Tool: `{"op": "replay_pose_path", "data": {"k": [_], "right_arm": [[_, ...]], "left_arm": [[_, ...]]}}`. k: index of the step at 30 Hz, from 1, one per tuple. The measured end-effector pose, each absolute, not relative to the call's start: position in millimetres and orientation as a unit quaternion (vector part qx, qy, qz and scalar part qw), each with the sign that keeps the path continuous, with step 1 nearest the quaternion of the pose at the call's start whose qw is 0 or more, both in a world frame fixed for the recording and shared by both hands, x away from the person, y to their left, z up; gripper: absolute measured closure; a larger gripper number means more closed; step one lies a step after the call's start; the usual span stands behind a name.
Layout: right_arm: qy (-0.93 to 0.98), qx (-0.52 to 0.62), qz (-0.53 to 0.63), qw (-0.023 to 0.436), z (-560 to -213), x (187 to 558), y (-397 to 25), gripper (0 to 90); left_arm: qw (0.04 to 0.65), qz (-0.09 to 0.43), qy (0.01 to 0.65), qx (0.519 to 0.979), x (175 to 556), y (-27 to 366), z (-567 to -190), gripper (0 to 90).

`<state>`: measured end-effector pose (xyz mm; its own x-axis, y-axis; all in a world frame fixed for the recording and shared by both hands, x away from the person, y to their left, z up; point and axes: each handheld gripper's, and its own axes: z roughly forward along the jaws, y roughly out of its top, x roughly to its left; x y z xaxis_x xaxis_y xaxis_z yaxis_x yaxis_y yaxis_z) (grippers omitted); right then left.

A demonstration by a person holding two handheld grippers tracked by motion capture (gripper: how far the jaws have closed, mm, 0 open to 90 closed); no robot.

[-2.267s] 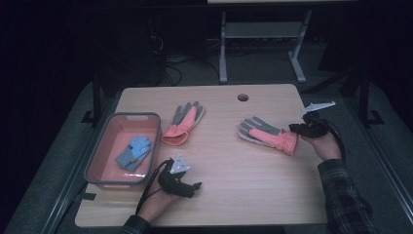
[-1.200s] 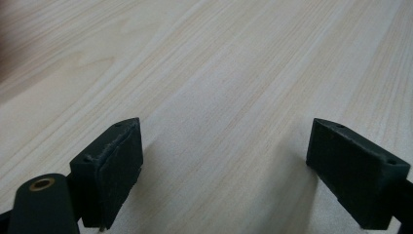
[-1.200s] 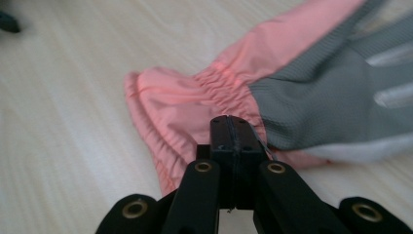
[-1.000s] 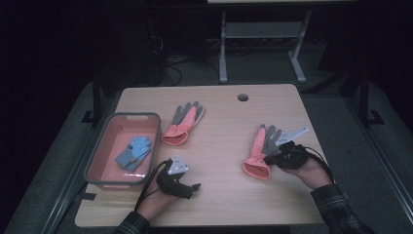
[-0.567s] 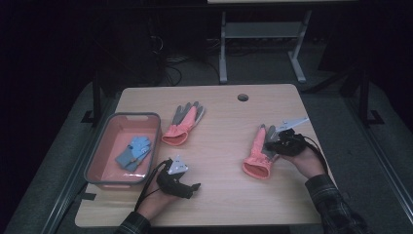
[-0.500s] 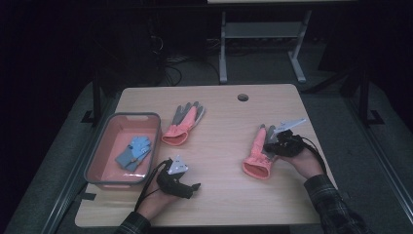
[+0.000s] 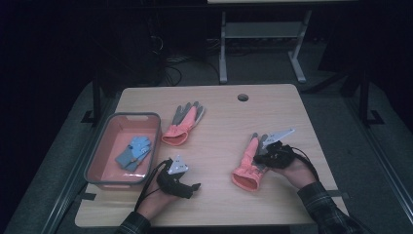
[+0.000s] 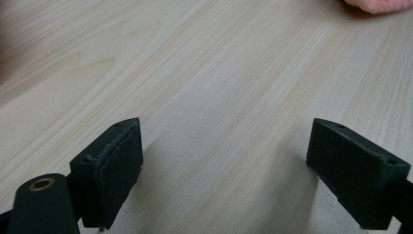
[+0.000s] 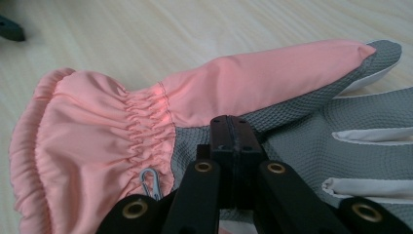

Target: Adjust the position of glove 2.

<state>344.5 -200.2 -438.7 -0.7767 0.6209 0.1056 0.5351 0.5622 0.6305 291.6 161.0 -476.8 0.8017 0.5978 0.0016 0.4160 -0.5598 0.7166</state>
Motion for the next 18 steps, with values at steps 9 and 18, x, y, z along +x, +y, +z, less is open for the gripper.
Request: {"op": "replay_pose_path", "data": {"k": [9,18], "right_arm": [[0.869,0.336,0.354,0.084,-432,332,-200,70.3],[0.83,0.398,0.368,0.132,-437,315,-242,36.8]], "left_arm": [[0.361,0.123,0.293,0.877,292,160,-475,13.3],[0.358,0.11,0.311,0.873,296,154,-470,23.1]]}}
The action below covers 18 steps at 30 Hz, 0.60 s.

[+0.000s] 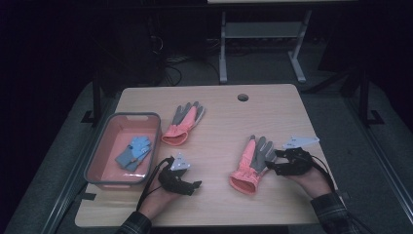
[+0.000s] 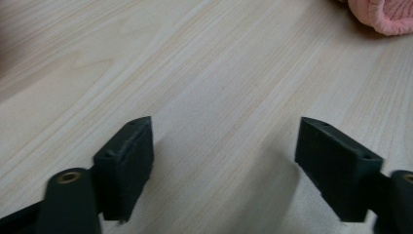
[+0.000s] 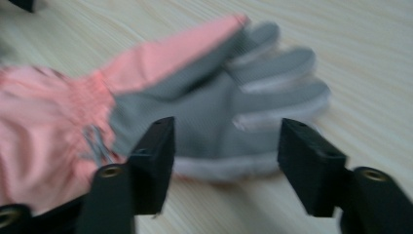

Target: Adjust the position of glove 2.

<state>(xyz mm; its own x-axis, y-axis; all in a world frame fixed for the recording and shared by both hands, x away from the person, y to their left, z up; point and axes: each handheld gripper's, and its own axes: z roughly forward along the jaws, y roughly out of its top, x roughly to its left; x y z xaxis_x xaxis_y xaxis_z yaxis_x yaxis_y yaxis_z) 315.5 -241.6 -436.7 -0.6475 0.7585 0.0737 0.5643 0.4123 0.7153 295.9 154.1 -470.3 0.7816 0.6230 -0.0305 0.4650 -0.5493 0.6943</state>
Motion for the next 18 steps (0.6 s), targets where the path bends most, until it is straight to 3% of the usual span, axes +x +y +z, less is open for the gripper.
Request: {"op": "replay_pose_path", "data": {"k": [2,8,14,17,18], "right_arm": [[0.824,0.406,0.373,0.132,-444,311,-252,31.4],[0.814,0.427,0.37,0.137,-466,301,-274,19.8],[0.809,0.44,0.362,0.144,-478,300,-283,17.9],[0.811,0.435,0.359,0.156,-480,299,-282,16.1],[0.81,0.435,0.36,0.156,-480,299,-282,15.2]], "left_arm": [[0.355,0.106,0.316,0.873,298,154,-469,25.1],[0.358,0.099,0.333,0.866,305,151,-460,44.1],[0.356,0.096,0.36,0.857,320,145,-448,70.3],[0.354,0.097,0.373,0.852,330,143,-440,87.9],[0.35,0.102,0.377,0.851,333,142,-437,89.5]]}}
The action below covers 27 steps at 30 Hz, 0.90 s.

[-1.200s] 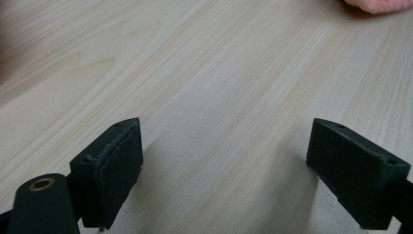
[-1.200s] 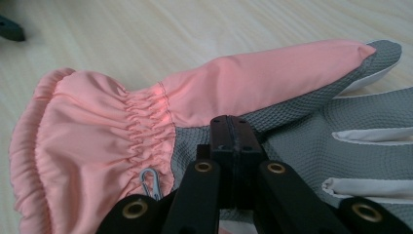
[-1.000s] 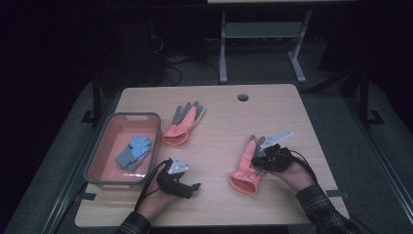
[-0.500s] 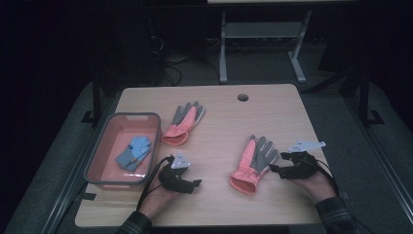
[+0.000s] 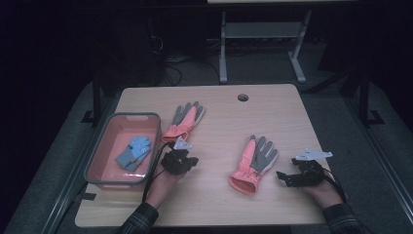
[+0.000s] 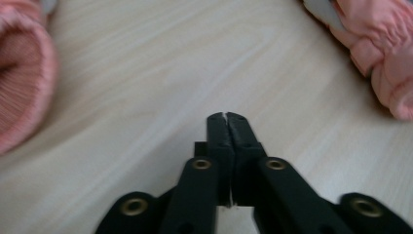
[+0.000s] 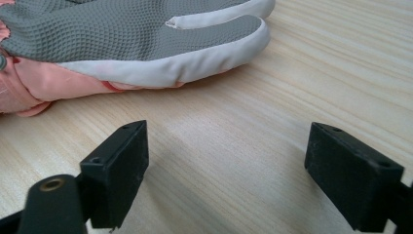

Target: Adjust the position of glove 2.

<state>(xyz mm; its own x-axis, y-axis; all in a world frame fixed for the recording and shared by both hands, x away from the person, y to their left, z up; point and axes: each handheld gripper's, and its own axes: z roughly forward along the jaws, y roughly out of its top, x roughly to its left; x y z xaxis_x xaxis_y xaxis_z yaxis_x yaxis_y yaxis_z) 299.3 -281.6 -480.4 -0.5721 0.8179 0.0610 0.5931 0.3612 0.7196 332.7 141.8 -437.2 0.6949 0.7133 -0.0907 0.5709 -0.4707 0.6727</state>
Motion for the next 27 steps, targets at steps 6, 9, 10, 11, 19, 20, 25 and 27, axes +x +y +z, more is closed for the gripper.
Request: {"op": "replay_pose_path", "data": {"k": [6,9,10,11,19,20,25,27], "right_arm": [[0.813,0.429,0.357,0.166,-482,298,-280,14.4],[0.813,0.429,0.357,0.165,-482,298,-280,14.3],[0.813,0.428,0.357,0.166,-482,298,-280,14.2],[0.813,0.43,0.356,0.164,-482,298,-280,14.2],[0.813,0.429,0.356,0.166,-482,298,-280,14.1],[0.813,0.429,0.356,0.166,-482,298,-280,14.1],[0.813,0.43,0.357,0.164,-482,298,-280,14.1],[0.813,0.43,0.357,0.163,-482,298,-280,14.1]], "left_arm": [[0.36,0.126,0.392,0.837,353,139,-420,89.6],[0.366,0.137,0.398,0.83,365,141,-410,89.6],[0.367,0.142,0.399,0.828,370,142,-407,89.7],[0.368,0.145,0.402,0.825,376,144,-403,89.6],[0.361,0.174,0.436,0.806,419,149,-384,89.6],[0.355,0.178,0.438,0.806,425,150,-383,89.7],[0.332,0.194,0.455,0.803,453,146,-385,89.7],[0.325,0.195,0.463,0.802,465,144,-390,89.7]]}}
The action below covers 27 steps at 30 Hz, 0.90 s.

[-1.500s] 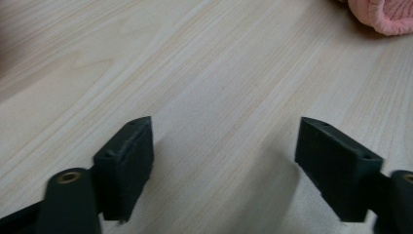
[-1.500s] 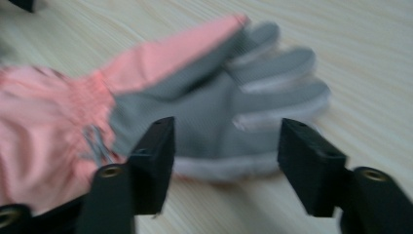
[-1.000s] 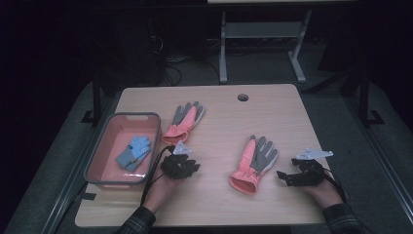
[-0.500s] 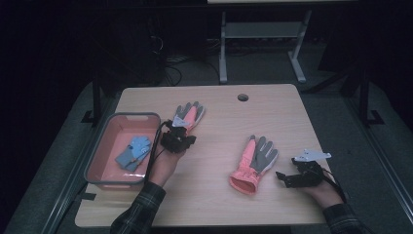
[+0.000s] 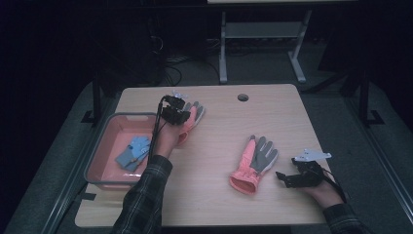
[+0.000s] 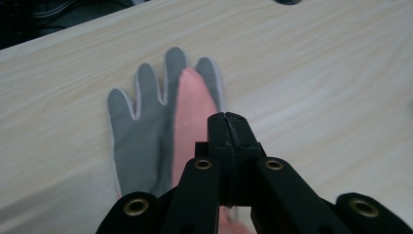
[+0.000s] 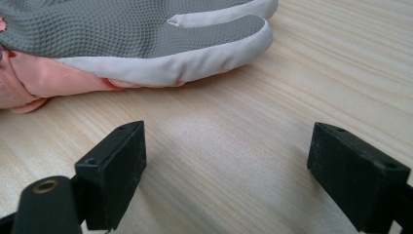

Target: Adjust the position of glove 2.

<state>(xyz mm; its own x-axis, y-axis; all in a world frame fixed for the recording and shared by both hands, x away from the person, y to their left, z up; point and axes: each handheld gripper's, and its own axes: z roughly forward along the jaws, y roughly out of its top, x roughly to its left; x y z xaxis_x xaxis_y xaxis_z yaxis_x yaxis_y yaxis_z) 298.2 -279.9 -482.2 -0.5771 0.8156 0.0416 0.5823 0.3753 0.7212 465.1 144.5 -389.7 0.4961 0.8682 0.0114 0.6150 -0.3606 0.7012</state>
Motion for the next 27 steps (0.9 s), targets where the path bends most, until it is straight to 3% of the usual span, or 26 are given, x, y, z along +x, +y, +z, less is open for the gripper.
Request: {"op": "replay_pose_path", "data": {"k": [13,27], "right_arm": [[0.813,0.429,0.358,0.162,-482,299,-280,14.1],[0.814,0.428,0.357,0.163,-482,298,-280,14.1]], "left_arm": [[0.262,0.206,0.504,0.797,511,140,-419,89.7],[0.282,0.156,0.467,0.823,488,115,-429,89.7]]}}
